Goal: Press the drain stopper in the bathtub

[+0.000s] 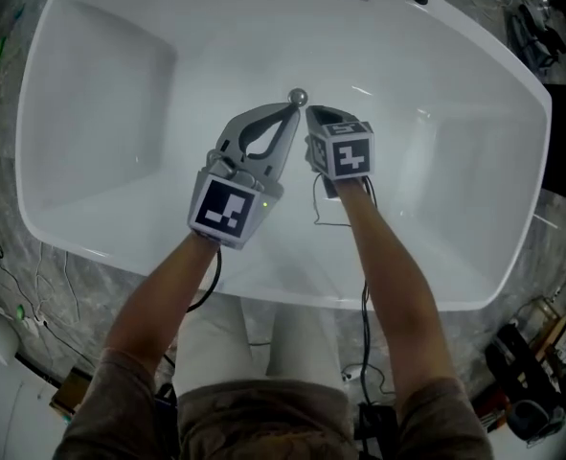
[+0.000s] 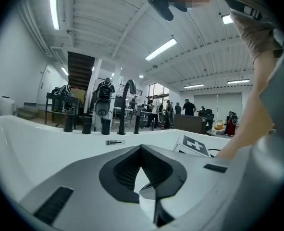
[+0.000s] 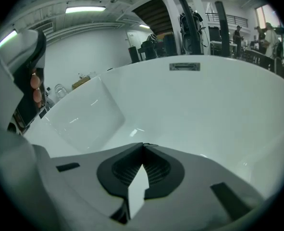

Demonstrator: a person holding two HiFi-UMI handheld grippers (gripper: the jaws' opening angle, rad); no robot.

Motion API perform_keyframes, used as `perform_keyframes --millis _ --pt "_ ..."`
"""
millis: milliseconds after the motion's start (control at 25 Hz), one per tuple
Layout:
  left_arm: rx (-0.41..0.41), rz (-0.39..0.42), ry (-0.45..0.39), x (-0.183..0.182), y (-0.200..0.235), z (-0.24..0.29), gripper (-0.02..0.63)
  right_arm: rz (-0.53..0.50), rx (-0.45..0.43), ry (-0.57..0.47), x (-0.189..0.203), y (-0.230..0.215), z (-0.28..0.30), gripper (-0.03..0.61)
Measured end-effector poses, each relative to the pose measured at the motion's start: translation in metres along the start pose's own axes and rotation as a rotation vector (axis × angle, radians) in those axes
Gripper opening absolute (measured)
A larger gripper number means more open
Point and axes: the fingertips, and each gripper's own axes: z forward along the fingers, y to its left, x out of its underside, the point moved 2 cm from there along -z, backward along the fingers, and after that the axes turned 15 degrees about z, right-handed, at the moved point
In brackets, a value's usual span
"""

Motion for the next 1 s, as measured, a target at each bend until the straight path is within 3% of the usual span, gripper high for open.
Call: perform_keyframes --millis 560,1000 --pt "-0.060 0.005 -0.001 -0.125 0.001 -0.056 0.002 0.003 -0.080 -0.098 -0.062 0.082 -0.133 -0.003" --pt "-0.090 -0.014 -0.025 -0.215 -0.023 -0.094 0.002 -0.006 -0.162 -0.211 -0.097 0.129 -0.262 -0.003"
